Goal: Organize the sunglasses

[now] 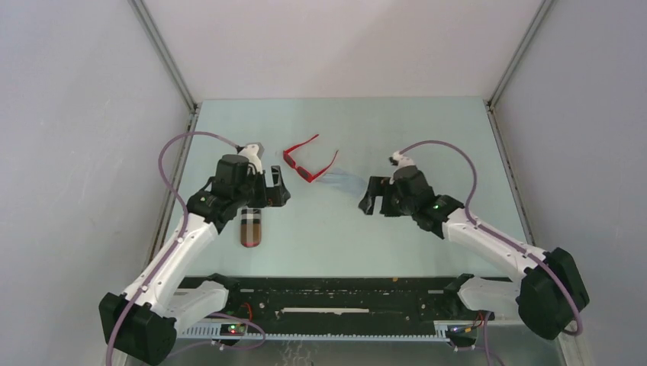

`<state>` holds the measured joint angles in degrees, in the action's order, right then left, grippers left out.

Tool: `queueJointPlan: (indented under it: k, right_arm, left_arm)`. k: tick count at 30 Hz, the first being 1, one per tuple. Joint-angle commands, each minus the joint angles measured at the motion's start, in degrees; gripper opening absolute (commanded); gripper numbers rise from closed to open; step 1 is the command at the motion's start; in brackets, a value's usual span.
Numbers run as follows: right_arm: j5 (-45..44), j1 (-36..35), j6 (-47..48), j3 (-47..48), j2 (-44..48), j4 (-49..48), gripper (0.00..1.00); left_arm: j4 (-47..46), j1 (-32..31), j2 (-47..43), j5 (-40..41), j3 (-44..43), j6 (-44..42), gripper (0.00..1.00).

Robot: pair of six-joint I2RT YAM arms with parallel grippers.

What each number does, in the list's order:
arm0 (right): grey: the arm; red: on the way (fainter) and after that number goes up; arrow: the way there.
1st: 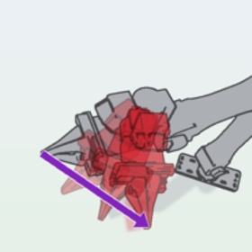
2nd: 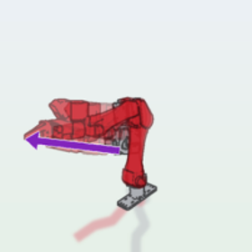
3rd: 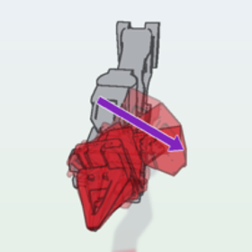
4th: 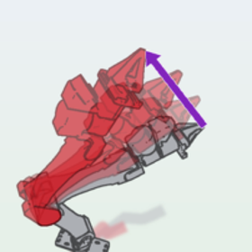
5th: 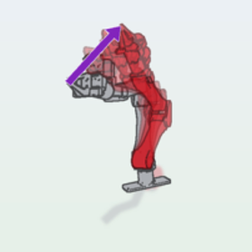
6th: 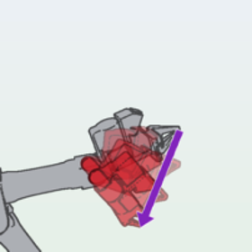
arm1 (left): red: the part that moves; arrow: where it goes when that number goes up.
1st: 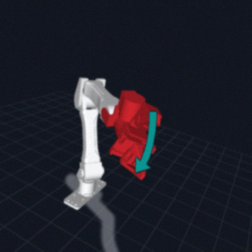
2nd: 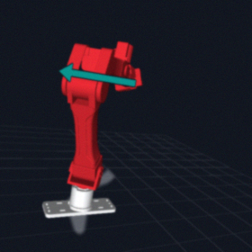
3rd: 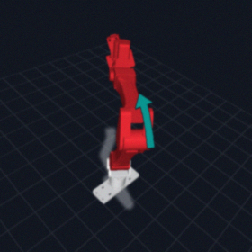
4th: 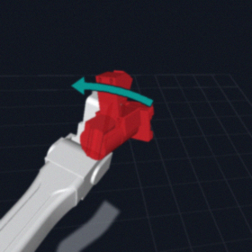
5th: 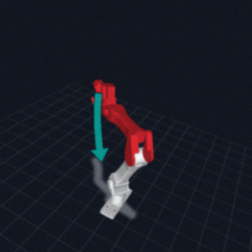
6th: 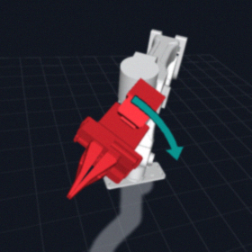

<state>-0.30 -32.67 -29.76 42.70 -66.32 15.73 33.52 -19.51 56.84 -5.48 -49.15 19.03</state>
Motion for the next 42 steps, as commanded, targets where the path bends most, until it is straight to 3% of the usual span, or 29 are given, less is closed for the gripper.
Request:
queueJointPlan:
  k: [1,6,11,16,18,21,24,28,32,42]
  right_arm:
    - [3.1,-7.3,-1.7,-1.3,-2.6,-4.0,0.99]
    - [3.2,-11.6,-2.5,-1.5,-4.7,-4.4,0.99]
    - [5.5,-9.3,-5.0,-1.5,-4.3,-5.2,0.99]
    - [-0.3,-6.6,-8.7,-1.4,-2.2,-3.4,1.0]
    - [-4.1,-6.1,-9.5,-0.9,-1.4,-1.9,1.0]
    - [-5.8,-5.9,-8.6,-0.7,0.1,-0.8,1.0]
    - [-4.2,-5.6,-6.8,-0.7,1.2,-1.3,1.0]
    - [-2.2,-5.0,-6.0,-0.7,2.3,-2.5,1.0]
    - [-0.6,-4.6,-5.4,-0.7,1.8,-3.2,1.0]
    - [4.0,-3.4,-5.6,-0.7,0.8,-1.8,1.0]
  left_arm:
    - [-2.5,-0.4,-2.8,4.8,-2.2,0.5,1.0]
    - [0.9,-0.3,-3.7,14.9,-4.7,1.5,1.0]
    - [5.0,2.4,-0.1,27.7,-5.7,4.0,1.0]
    - [7.9,15.3,5.6,14.1,-6.2,8.7,1.0]
    - [7.4,16.6,5.8,16.0,-4.6,10.7,1.0]
    - [9.6,16.8,7.6,22.1,-4.6,11.5,1.0]
    - [12.6,16.8,11.1,19.9,-4.6,8.5,1.0]
    - [9.8,16.1,12.8,12.7,0.5,6.8,1.0]
    - [9.8,13.1,15.5,14.9,-0.1,6.1,1.0]
    - [10.7,12.5,25.0,13.1,-1.2,6.7,1.0]
